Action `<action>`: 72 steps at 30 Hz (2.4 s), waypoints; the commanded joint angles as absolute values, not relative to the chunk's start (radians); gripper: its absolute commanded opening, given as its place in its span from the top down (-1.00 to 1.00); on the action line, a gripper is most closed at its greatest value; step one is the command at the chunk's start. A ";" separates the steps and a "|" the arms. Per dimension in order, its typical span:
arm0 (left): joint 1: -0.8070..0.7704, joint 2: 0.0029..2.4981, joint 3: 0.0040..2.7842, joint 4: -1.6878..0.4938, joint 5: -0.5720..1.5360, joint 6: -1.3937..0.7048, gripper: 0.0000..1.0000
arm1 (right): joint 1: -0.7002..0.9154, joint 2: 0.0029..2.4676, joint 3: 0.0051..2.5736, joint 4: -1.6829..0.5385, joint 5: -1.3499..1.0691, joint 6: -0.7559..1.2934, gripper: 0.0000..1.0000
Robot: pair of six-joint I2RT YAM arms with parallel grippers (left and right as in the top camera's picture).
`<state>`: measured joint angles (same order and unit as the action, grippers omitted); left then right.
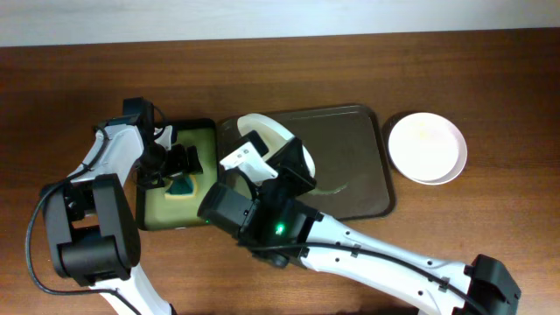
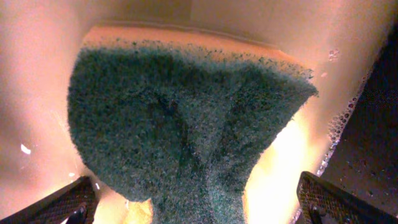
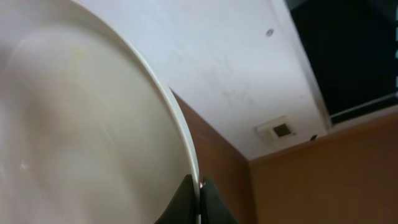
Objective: Clean dirty plates on tray and stack at the side
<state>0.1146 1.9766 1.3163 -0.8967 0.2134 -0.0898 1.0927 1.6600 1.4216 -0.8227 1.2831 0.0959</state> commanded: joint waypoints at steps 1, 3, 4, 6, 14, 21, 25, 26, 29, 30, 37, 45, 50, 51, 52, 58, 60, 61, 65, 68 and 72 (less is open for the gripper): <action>0.116 1.958 1.308 -0.898 0.221 -0.081 -0.99 | 1.004 1.662 1.436 -0.827 1.117 0.182 0.86; 0.116 1.958 1.308 -0.898 0.221 -0.081 -0.99 | 0.810 1.662 1.436 -0.843 0.666 0.227 0.84; 0.116 1.958 1.308 -0.898 0.221 -0.081 -0.99 | 0.689 1.662 1.436 -0.857 0.435 0.256 0.92; 0.116 1.958 1.308 -0.898 0.221 -0.081 -0.99 | 0.419 1.662 1.436 -0.894 0.044 0.275 0.92; 0.116 1.958 1.308 -0.897 0.221 -0.081 -0.99 | -0.159 1.662 1.353 -1.077 -0.303 0.183 -0.13; 0.116 1.958 1.308 -0.897 0.221 -0.081 -0.99 | 0.141 1.714 1.018 -0.628 -0.331 0.173 -0.12; 0.116 1.958 1.308 -0.897 0.221 -0.081 -0.99 | 0.224 1.768 1.018 -0.534 -0.280 0.178 0.05; 0.116 1.958 1.308 -0.897 0.221 -0.081 -0.99 | 0.223 1.778 1.016 -0.543 -0.257 0.177 0.05; 0.116 1.958 1.308 -0.897 0.221 -0.081 -0.99 | 0.223 1.793 1.000 -0.542 -0.254 0.184 0.42; 0.116 1.958 1.308 -0.898 0.221 -0.081 -0.99 | 0.223 1.793 1.000 -0.541 -0.254 0.184 0.43; 0.116 1.958 1.308 -0.897 0.221 -0.081 -0.99 | 0.223 1.792 0.967 -0.494 -0.250 0.216 0.92; 0.116 1.958 1.308 -0.897 0.221 -0.081 -0.99 | 0.220 1.388 1.483 -0.938 0.004 0.206 0.92; 0.116 1.958 1.308 -0.894 0.221 -0.081 -0.99 | 0.604 1.376 1.477 -1.072 0.698 0.311 0.92; 0.116 1.958 1.308 -0.894 0.221 -0.081 -0.99 | 0.680 1.436 1.478 -1.113 0.840 0.353 0.92; 0.116 1.958 1.308 -0.894 0.221 -0.081 -0.99 | 0.768 1.525 1.478 -1.150 0.971 0.390 0.92; 0.116 1.958 1.308 -0.894 0.221 -0.081 -0.99 | 1.079 2.043 1.478 -1.217 1.578 0.451 0.92; 0.116 1.958 1.308 -0.894 0.221 -0.081 -0.99 | 1.051 2.028 1.478 -1.220 1.512 0.488 0.92; 0.116 1.958 1.308 -0.894 0.221 -0.081 -0.99 | 1.002 1.987 1.478 -1.220 1.403 0.513 0.92; 0.116 1.958 1.308 -0.894 0.221 -0.081 -0.99 | 0.657 1.798 1.489 -1.172 0.858 0.501 0.92; 0.116 1.958 1.308 -0.894 0.221 -0.081 -0.99 | 0.255 1.705 1.489 -1.051 0.152 0.250 0.92; 0.116 1.958 1.308 -0.894 0.221 -0.081 -0.99 | -0.265 1.716 1.489 -1.024 -0.173 0.233 0.92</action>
